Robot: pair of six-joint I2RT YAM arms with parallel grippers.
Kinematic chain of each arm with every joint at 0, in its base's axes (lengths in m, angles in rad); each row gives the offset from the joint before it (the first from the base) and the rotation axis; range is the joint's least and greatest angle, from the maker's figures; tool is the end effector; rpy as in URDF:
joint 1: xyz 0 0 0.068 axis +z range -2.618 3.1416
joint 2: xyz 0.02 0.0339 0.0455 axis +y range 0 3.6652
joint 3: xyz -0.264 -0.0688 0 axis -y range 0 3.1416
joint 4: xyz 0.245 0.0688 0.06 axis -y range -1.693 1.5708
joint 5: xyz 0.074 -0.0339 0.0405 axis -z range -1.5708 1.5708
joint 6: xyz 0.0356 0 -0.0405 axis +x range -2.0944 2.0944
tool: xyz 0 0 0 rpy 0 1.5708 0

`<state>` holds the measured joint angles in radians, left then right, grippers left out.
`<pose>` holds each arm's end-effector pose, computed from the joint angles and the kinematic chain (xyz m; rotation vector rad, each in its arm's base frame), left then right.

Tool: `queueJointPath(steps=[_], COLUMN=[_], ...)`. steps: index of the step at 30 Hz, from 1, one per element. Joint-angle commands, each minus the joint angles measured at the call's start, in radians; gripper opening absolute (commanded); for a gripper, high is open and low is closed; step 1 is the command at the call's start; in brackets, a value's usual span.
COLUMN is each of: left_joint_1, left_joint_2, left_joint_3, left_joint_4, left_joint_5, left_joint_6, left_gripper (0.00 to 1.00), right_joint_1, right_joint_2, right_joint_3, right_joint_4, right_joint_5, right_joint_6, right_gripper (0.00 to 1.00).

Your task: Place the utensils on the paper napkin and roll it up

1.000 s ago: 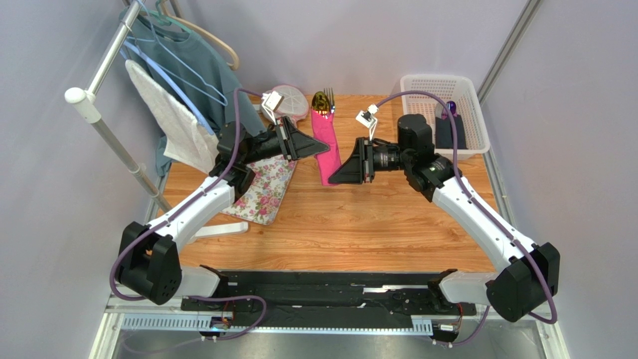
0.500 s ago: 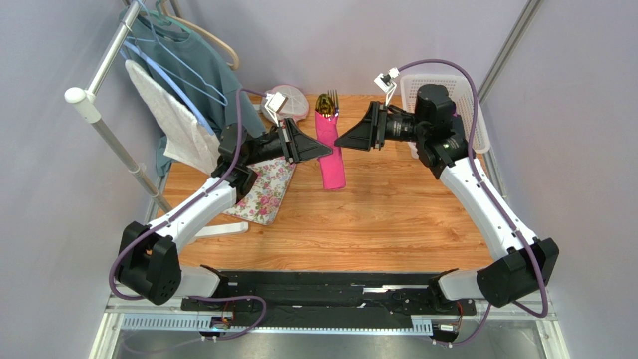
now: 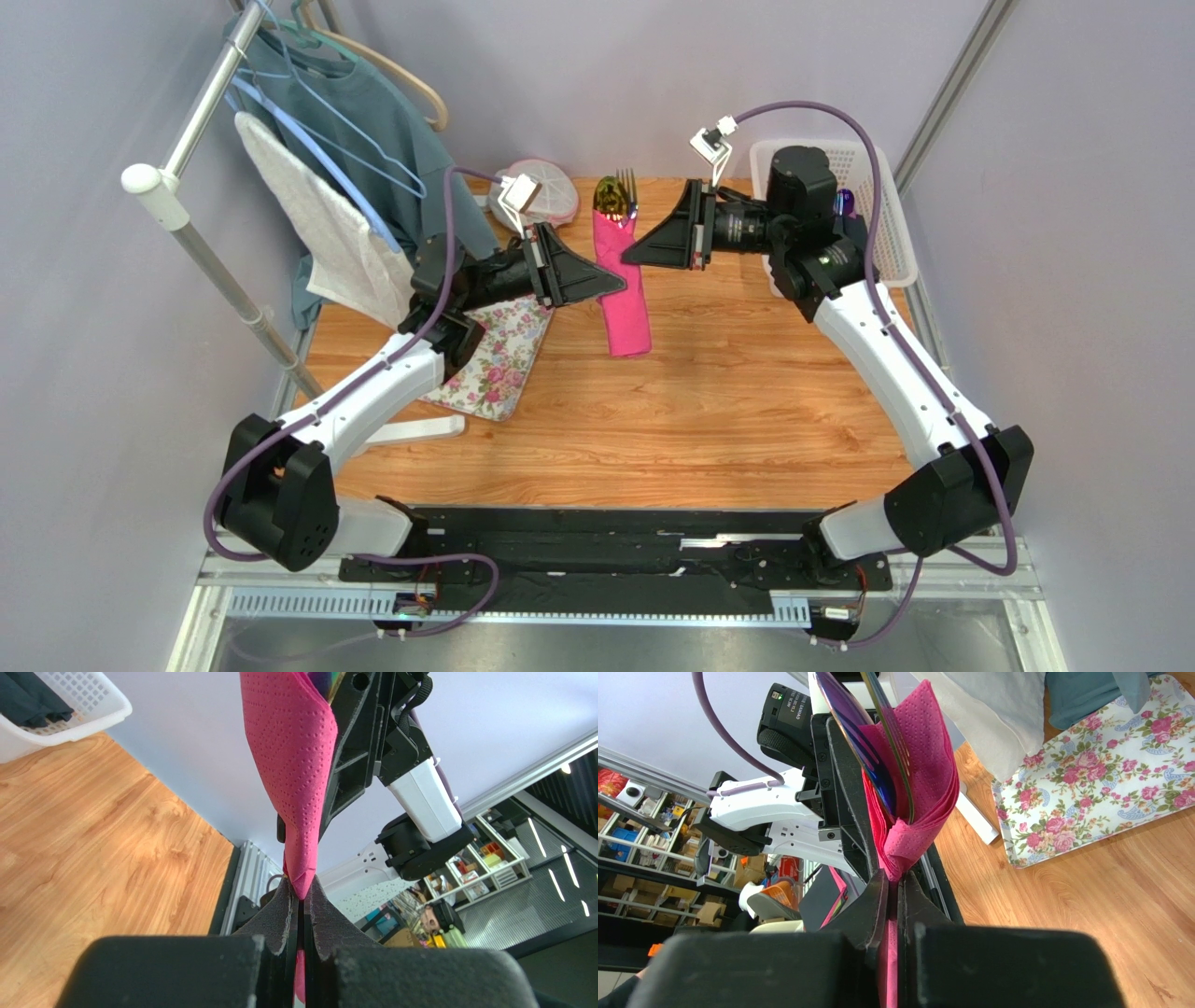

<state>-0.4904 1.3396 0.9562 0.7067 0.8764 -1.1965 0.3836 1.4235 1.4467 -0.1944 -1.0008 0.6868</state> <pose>0.2526 -0.1659 0.3652 0.3718 1.6305 -1.8914 0.2824 0.1463 0.4244 -0.5421 1.8861 1.6039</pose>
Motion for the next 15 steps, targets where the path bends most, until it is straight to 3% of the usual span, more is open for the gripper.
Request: queueJointPath(steps=[1,3,4,8,15], left_joint_1=[-0.016,-0.016,-0.016,-0.016,-0.017], left_joint_2=[-0.019,-0.014,-0.014,-0.007,0.007], left_joint_3=[0.010,0.019,0.030,0.042,0.047], left_joint_4=[0.068,0.066,0.068,0.073,0.071], left_joint_5=[0.021,0.018,0.018,0.019,0.012], left_joint_6=[0.011,0.011,0.012,0.011,0.014], left_gripper=[0.00,0.00,0.00,0.00,0.00], right_joint_1=[-0.003,-0.003,-0.003,0.000,0.017], right_joint_2=[-0.008,-0.015,-0.027,-0.060,-0.095], right_joint_3=[0.053,0.035,0.024,-0.061,-0.167], right_joint_4=[0.035,0.015,0.009,0.016,0.176], right_joint_5=[0.013,0.014,0.021,0.019,0.031], right_joint_6=[0.005,-0.003,-0.006,0.022,0.146], right_gripper=[0.28,0.56,0.59,0.60,0.48])
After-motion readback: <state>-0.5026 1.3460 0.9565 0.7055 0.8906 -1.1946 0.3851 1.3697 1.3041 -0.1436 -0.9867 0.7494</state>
